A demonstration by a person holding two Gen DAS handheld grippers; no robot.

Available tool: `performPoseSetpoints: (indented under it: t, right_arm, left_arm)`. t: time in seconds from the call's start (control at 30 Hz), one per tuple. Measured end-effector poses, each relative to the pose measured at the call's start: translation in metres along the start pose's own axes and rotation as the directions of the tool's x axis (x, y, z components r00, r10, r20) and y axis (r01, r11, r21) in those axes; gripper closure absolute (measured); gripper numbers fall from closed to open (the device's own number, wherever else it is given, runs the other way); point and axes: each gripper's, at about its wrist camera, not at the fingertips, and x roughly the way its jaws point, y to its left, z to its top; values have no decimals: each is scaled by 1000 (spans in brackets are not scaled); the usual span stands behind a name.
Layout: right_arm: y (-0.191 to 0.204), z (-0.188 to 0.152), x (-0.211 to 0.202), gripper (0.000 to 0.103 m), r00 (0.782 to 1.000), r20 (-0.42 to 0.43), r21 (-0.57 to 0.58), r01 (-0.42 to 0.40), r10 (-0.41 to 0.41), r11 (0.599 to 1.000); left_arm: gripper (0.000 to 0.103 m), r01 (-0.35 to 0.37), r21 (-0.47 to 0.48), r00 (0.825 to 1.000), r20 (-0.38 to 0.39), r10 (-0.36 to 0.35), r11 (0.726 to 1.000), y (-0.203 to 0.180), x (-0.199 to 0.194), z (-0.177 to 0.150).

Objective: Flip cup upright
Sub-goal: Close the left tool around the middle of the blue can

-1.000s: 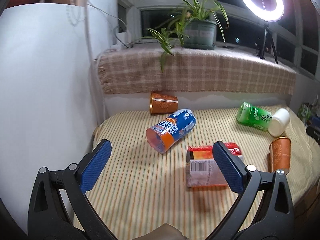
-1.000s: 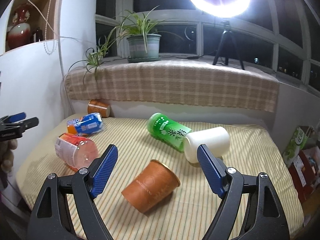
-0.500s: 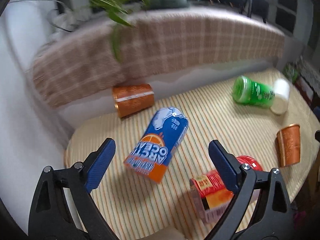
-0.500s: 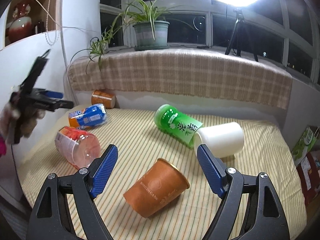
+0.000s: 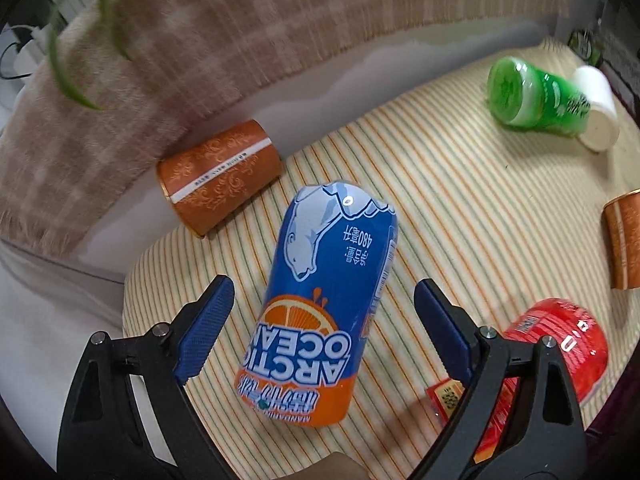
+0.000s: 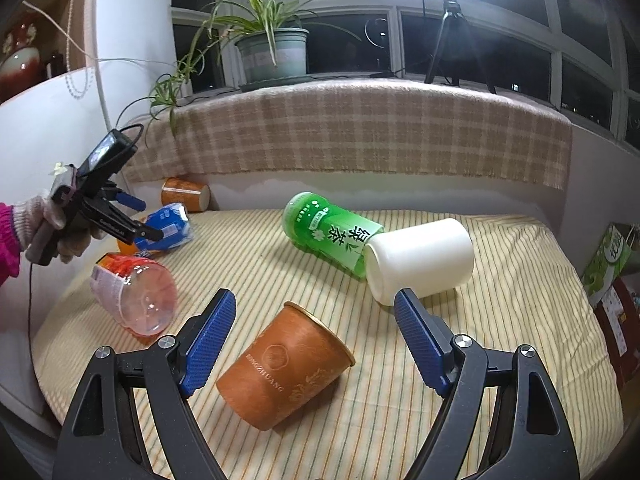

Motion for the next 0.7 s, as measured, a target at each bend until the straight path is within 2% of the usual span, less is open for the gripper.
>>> performPoseSetpoints:
  t: [0.03,0.17,0.4,0.7]
  right_arm:
    - [-1,0,1,22,1000,-1,3,2,-2,1000]
    - [-4,-1,3,22,1000,-3,10,4,-4,1000]
    - [-9,-2,3,22,1000,-3,20,17,-17,1000]
    - [-14,-8,-1,22,1000,-3,37,22,-22,999]
  left_arm:
    - [21,-1,9,1000,-18,1,1000,-1,5,1]
    - [32,-3,24,999,-46,4,1000,-6,18,6]
    - [37,-35,49,999,-10,36,998,-13,19,8]
    - [38,-91,21,995,46,90,996,-8,-9,9]
